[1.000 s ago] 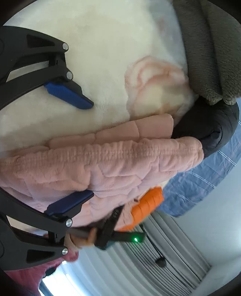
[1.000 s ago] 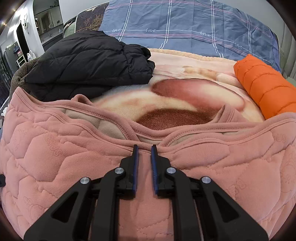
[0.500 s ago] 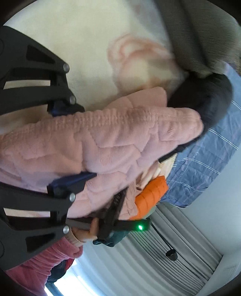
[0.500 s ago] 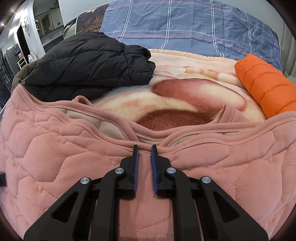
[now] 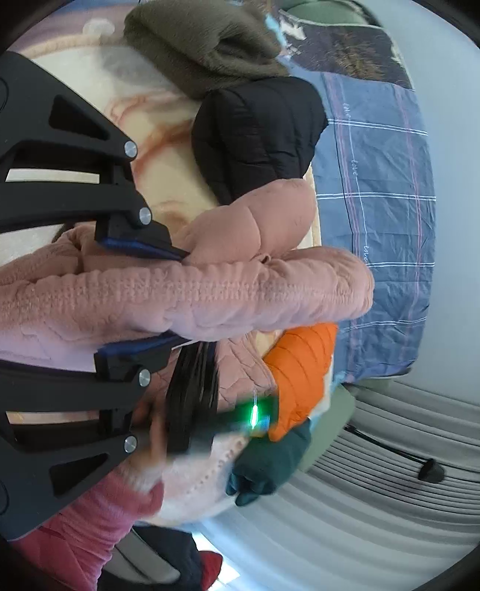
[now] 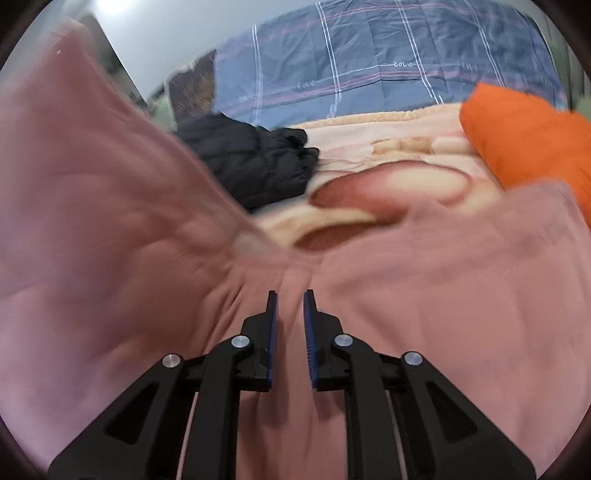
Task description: Fold large clothes
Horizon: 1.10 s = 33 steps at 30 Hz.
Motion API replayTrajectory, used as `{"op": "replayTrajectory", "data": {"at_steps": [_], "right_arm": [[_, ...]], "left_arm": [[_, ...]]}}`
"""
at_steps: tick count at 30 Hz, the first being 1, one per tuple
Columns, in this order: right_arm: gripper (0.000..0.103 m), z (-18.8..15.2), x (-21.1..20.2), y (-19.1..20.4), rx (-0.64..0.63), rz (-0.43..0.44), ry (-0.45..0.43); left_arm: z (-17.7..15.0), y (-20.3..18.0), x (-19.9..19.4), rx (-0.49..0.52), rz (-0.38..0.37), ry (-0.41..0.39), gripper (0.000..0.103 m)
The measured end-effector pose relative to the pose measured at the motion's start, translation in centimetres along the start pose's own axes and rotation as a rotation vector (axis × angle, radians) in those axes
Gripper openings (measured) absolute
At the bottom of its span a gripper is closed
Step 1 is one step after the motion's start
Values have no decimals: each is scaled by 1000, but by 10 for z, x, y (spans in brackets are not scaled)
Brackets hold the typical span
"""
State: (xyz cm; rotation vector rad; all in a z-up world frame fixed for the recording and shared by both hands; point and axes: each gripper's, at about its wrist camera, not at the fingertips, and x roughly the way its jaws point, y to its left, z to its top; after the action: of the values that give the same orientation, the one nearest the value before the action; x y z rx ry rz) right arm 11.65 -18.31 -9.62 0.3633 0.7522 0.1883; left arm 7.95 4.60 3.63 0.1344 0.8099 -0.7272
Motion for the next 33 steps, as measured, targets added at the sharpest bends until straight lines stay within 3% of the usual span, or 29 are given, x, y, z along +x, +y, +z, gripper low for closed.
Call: {"op": "replayTrajectory", "data": {"at_steps": [3, 4, 6, 8, 10, 12, 15, 16, 21, 24, 29, 33], "right_arm": [[14, -32, -24, -9, 60, 222, 106], [14, -43, -17, -11, 84, 256, 162], [7, -52, 4, -14, 118, 247, 193], [0, -43, 29, -23, 172, 320, 206], [0, -37, 30, -32, 249, 376, 195], [0, -37, 10, -29, 210, 355, 158], [5, -47, -44, -12, -3, 116, 1], [6, -49, -55, -11, -34, 85, -20], [7, -57, -82, -15, -38, 44, -26], [7, -63, -86, -5, -56, 25, -26], [7, -67, -78, 22, -125, 37, 5], [10, -73, -71, 49, -208, 10, 13]], "left_arm": [[4, -15, -2, -1, 14, 7, 34], [8, -21, -1, -8, 3, 3, 31], [11, -31, 5, -14, -24, 14, 25], [18, -55, 19, 45, -7, 15, 11], [22, -75, 33, 78, 0, 31, 11], [24, -91, 41, 114, 54, 50, 11], [18, -101, 41, 184, 117, 30, 16], [12, -94, 40, 177, 151, 26, 18], [-20, -34, 21, -15, 160, -9, 22], [-49, 16, -3, -177, 180, -75, 35], [-112, 95, -21, -437, 243, -97, 50], [-165, 135, -19, -580, 139, -70, 75]]}}
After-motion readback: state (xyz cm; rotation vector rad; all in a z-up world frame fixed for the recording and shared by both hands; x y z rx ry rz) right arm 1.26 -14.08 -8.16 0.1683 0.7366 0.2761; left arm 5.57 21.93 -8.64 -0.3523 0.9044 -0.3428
